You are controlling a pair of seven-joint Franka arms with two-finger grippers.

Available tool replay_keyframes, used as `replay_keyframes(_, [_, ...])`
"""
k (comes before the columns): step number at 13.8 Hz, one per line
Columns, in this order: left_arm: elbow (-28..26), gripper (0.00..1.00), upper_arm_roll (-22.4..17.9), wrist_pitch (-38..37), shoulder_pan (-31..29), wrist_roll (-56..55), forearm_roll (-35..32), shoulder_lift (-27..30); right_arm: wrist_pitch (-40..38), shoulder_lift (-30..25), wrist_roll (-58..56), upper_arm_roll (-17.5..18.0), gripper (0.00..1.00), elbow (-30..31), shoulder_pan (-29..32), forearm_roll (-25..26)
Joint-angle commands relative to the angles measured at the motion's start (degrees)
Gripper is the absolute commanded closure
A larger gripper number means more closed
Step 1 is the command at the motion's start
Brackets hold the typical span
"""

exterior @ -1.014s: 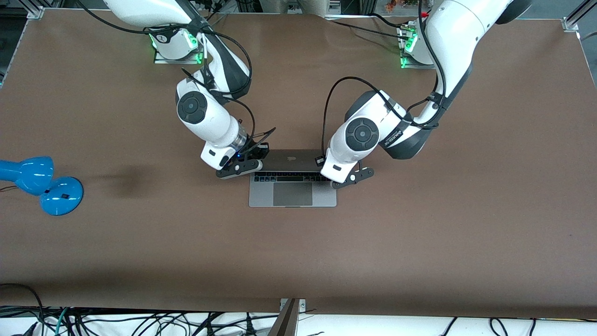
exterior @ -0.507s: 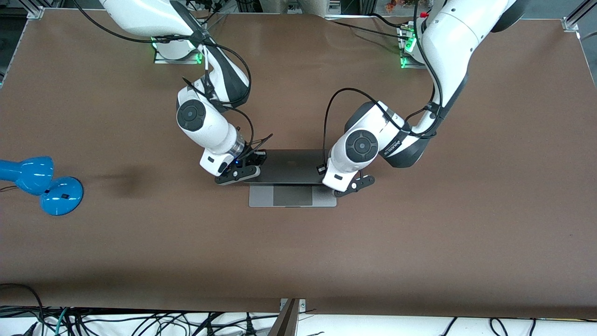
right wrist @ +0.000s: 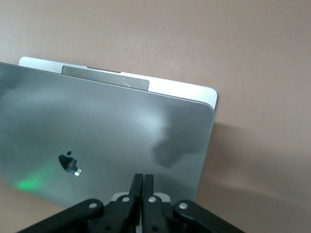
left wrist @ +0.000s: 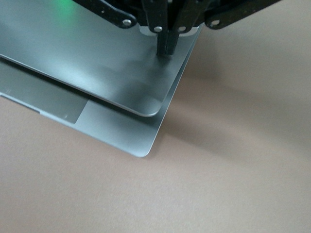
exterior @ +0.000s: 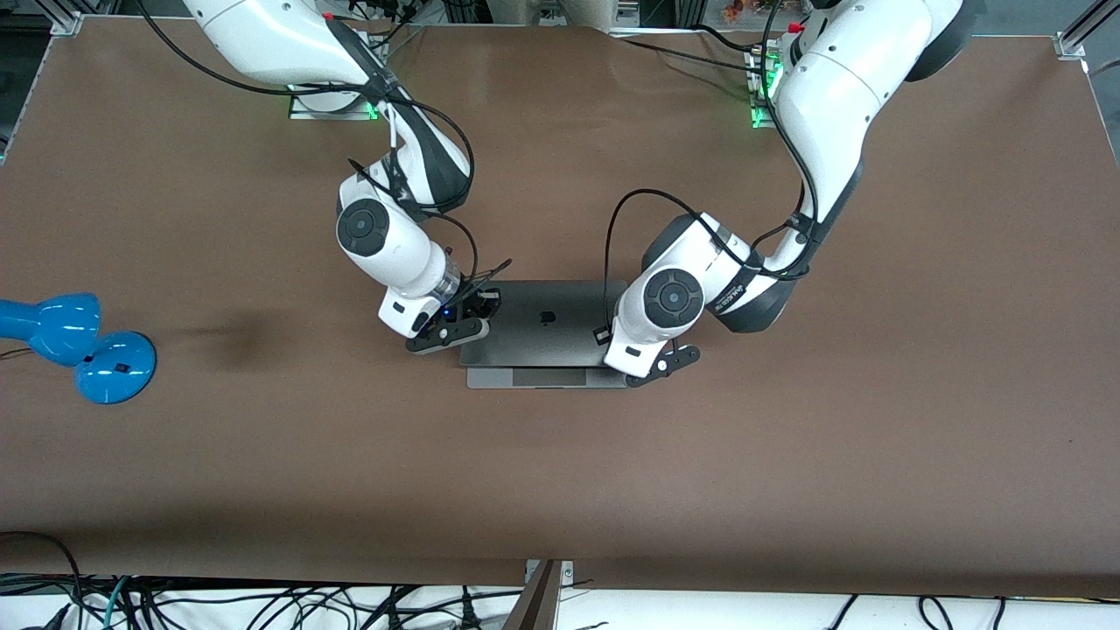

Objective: Close laptop with both arms from behind
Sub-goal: 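Press the lid flat onto the keyboard with both grippers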

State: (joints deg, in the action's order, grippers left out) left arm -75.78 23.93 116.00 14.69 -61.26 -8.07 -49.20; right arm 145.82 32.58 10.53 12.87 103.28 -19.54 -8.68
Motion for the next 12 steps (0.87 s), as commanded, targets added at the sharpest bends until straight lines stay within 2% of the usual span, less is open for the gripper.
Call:
replay_keyframes(1, [2.83, 1.00, -0.90, 1.33, 1.22, 0.62, -1.69, -2.30, 1.92, 2.31, -3.05, -1.35, 0.94, -1.42, -0.85, -0.11])
replay_keyframes(7, [2.92, 1.00, -2.39, 1.51, 1.66, 0.79, -1.60, -3.01, 3.51, 3.63, -4.55, -2.41, 0.94, -1.68, -1.64, -0.11])
replay_keyframes(9, [3.45, 1.00, -3.00, 1.51, 2.19, 0.79, -1.69, -3.53, 4.99, 4.59, -4.55, -3.90, 0.94, -2.03, -2.87, -0.11])
replay_keyframes(12, [3.62, 1.00, -3.53, 1.86, 2.45, 0.79, -1.69, -4.15, 7.89, 6.61, -6.56, -3.91, 0.94, -2.64, -3.05, 0.07])
